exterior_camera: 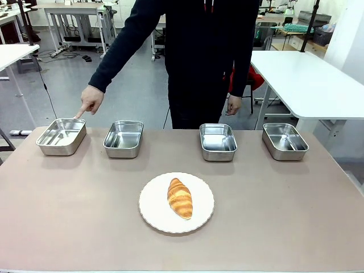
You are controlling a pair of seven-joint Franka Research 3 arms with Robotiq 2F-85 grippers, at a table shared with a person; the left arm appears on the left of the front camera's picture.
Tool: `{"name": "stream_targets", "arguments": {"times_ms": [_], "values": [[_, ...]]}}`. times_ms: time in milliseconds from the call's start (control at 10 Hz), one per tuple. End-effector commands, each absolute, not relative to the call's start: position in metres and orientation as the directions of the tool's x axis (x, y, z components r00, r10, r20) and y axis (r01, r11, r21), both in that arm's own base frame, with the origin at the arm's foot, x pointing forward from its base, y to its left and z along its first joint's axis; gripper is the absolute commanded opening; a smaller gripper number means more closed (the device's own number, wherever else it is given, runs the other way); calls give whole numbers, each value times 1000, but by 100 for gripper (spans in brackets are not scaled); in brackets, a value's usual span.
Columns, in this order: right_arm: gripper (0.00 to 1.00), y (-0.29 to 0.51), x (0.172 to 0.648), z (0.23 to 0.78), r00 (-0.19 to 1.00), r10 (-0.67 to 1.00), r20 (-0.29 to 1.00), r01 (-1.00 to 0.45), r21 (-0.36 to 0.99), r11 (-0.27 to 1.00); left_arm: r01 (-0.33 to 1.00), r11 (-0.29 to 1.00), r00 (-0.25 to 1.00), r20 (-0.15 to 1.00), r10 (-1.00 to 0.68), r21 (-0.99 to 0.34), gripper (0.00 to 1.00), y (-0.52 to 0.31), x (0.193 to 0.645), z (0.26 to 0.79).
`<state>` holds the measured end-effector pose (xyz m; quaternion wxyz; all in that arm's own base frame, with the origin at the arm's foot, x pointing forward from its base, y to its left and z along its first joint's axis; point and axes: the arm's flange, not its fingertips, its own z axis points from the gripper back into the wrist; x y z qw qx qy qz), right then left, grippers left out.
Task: Place the bread in the container.
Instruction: Place the Butter Roll into the Airtight Container indicated by the human.
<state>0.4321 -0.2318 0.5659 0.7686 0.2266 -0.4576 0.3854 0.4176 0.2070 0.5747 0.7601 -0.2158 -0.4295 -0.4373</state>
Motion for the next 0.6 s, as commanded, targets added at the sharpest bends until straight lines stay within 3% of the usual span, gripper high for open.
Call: {"name": "stream_targets", "arguments": {"times_ms": [0, 300, 500], "values": [[100, -231, 431, 568, 279, 387, 879, -801, -9, 598, 850, 524, 248, 842, -480, 48, 100, 207, 417, 575], [100, -231, 431, 568, 279, 387, 879, -801, -9, 598, 850, 524, 249, 842, -479, 48, 100, 207, 418, 575], [100, -231, 431, 568, 279, 387, 879, -801, -9, 598, 806, 590, 382, 809, -446, -55, 100, 160, 424, 594]]}}
